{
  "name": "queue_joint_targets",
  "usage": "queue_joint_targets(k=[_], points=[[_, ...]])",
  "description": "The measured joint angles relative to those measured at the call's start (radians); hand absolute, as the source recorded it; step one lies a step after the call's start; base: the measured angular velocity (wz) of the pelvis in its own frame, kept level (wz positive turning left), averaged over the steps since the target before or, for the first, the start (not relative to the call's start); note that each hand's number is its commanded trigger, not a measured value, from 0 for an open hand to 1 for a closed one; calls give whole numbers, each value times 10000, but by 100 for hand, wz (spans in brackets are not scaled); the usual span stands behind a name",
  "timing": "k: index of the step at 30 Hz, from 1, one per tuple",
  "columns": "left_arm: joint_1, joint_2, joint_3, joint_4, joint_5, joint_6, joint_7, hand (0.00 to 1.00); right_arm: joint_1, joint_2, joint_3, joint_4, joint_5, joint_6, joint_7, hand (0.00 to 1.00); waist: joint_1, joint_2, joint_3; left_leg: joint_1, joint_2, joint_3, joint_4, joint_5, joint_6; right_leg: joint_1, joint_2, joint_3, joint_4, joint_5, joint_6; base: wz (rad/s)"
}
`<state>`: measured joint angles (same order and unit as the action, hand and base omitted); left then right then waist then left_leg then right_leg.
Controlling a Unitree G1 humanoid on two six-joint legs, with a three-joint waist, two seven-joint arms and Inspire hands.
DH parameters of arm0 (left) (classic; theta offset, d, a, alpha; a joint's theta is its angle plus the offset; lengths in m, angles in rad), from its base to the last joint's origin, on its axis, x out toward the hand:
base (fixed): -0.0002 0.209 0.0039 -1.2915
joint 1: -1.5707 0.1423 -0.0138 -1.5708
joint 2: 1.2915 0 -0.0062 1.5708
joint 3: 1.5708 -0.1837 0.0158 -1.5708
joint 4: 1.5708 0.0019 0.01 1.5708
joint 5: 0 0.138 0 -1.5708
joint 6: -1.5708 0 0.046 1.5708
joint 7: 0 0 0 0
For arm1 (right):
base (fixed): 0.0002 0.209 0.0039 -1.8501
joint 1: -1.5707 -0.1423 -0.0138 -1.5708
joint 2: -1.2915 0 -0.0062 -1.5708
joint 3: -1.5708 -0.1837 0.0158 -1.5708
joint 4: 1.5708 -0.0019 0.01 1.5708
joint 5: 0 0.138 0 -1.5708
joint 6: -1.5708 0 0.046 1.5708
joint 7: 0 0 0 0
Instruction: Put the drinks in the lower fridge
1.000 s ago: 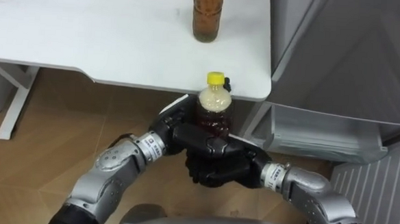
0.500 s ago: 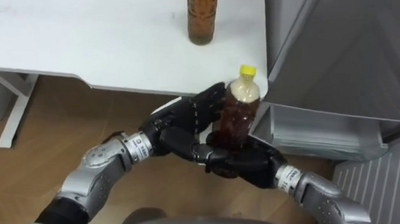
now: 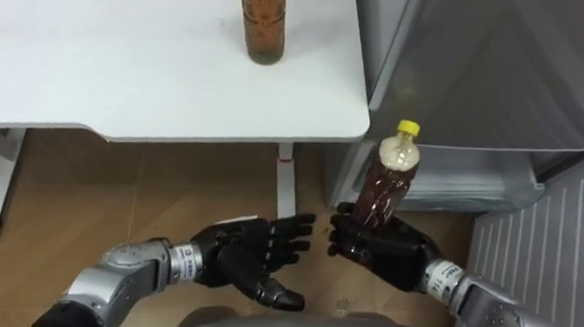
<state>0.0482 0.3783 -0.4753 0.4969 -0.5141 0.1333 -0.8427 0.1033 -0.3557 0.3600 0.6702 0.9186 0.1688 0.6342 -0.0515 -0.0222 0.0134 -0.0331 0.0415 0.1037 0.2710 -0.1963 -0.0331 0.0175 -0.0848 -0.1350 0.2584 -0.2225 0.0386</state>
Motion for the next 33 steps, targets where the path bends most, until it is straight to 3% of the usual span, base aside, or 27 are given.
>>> queue_joint_targets(k=[6, 8, 9, 11, 14, 21, 26, 33], points=[[-189, -2, 427, -152, -2, 177, -140, 0, 20, 4, -480, 250, 320, 65, 3, 100, -143, 71, -44, -73, 32, 109, 4, -10, 11, -111, 9, 43, 0, 33, -3, -4], [-180, 91, 547, -325, -9, 178, -138, 0, 1, 1, -716, 541, 421, 58, 19, 100, -153, 114, -70, -65, 56, 209, 12, -11, 14, -114, 14, 83, -13, 64, -5, -10], [-106, 278, 579, -740, -8, 180, -136, 0, -35, -4, -870, 804, 515, 53, 20, 100, -190, 130, -76, -83, 60, 261, 13, -13, 17, -104, 11, 100, -13, 71, -2, -8], [-34, 501, 829, -1573, -7, 178, -141, 0, -31, 1, -1259, 1369, 545, 49, 3, 100, -262, 161, -67, -89, 58, 282, 12, -17, 23, -108, 3, 99, -16, 86, 9, -3], [-16, 520, 1086, -2017, 18, 158, -138, 0, -28, -16, -1490, 1815, 622, 54, -4, 100, -288, 204, -65, -72, 57, 287, 7, -18, 26, -122, 1, 110, 11, 88, 9, -3], [366, 571, 1083, -1996, 374, 303, -101, 0, -52, -29, -1483, 2160, 643, 87, -122, 100, -310, 268, -23, 70, 58, 305, -30, -19, 30, -68, 5, 123, 6, 109, 14, -1], [649, 492, 1083, -916, 400, 326, 42, 0, -79, -21, -1498, 2686, 645, 137, -386, 100, -251, 401, 12, 97, 61, 288, -50, -23, 31, 3, 14, 74, -51, 109, 14, 2], [651, -18, 1215, 1968, 952, 316, 799, 0, -544, 103, -1946, 3446, 844, 289, -1440, 100, -220, 326, 50, 139, 42, 292, -123, -14, 35, -13, 7, 90, -73, 105, 19, 0]])
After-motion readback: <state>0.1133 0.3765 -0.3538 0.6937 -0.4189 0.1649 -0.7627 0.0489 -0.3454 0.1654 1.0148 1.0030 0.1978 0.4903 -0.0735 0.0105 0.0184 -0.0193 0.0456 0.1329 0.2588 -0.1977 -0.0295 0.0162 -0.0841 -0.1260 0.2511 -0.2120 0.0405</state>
